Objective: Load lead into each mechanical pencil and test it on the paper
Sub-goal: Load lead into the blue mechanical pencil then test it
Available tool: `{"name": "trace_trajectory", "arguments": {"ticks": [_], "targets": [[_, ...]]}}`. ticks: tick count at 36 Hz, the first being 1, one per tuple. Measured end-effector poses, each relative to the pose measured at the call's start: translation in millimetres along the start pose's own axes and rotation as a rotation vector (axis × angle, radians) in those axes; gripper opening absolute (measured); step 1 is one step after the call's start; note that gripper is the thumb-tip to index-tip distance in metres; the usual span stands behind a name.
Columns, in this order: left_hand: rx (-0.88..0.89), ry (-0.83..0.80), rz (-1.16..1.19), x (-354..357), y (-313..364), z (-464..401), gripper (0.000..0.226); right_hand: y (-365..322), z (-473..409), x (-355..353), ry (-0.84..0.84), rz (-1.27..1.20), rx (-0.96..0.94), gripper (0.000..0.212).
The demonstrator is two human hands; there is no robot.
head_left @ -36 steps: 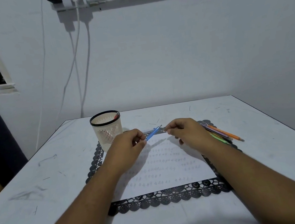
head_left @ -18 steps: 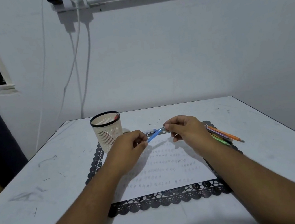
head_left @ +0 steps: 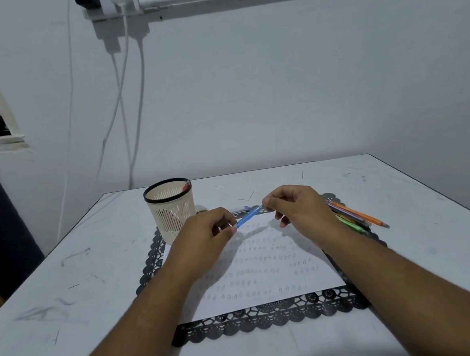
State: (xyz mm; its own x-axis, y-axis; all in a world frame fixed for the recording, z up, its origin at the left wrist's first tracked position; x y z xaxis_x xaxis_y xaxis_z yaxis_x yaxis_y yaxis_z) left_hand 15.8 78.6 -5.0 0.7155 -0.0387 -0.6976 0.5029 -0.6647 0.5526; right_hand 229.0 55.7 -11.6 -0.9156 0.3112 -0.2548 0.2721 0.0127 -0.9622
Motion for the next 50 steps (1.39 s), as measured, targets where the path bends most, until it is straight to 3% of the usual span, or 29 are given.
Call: {"name": "trace_trajectory", "arguments": {"ticks": [10, 18, 25, 30, 34, 41, 50], "targets": [[0.023, 0.005, -0.016, 0, 1, -1, 0.007, -7, 7, 6, -0.036, 0.073, -0.039, 0.013], [0.058, 0.001, -0.004, 1, 7, 0, 0.008, -8, 10, 5, -0.049, -0.007, -0.029, 0.012], [0.058, 0.026, -0.002, 2, 8, 0, 0.008, -6, 11, 8, 0.004, 0.015, -0.005, 0.022], [0.058, 0.05, 0.016, 2, 7, 0, 0.006, -2, 18, 23, -0.09, -0.13, 0.083, 0.01], [0.052, 0.031, 0.066, 5, 9, -1, 0.015, -1, 19, 23, -0.06, -0.267, 0.146, 0.012], [0.035, -0.081, 0.091, 22, 6, 0, 0.01, -14, 24, 31, -0.132, -0.409, 0.066, 0.02], [0.042, -0.111, 0.175, 27, 8, 2, 0.014, -32, 32, 46, -0.307, -0.838, 0.034, 0.026]]}}
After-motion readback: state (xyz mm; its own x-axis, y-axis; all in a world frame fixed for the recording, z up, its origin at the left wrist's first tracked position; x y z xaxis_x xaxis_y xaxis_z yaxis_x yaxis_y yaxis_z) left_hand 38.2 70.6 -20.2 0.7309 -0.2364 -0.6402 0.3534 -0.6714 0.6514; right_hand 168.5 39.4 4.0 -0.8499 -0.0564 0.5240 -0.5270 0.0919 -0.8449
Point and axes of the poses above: each hand's wrist, its own z-axis away from the middle knuckle, its own x-axis out of the palm, y = z × x, the point moved 9 cm from there along -z, towards the middle knuckle, and after that the axes turned 10 degrees about x, right-handed, at the moved point
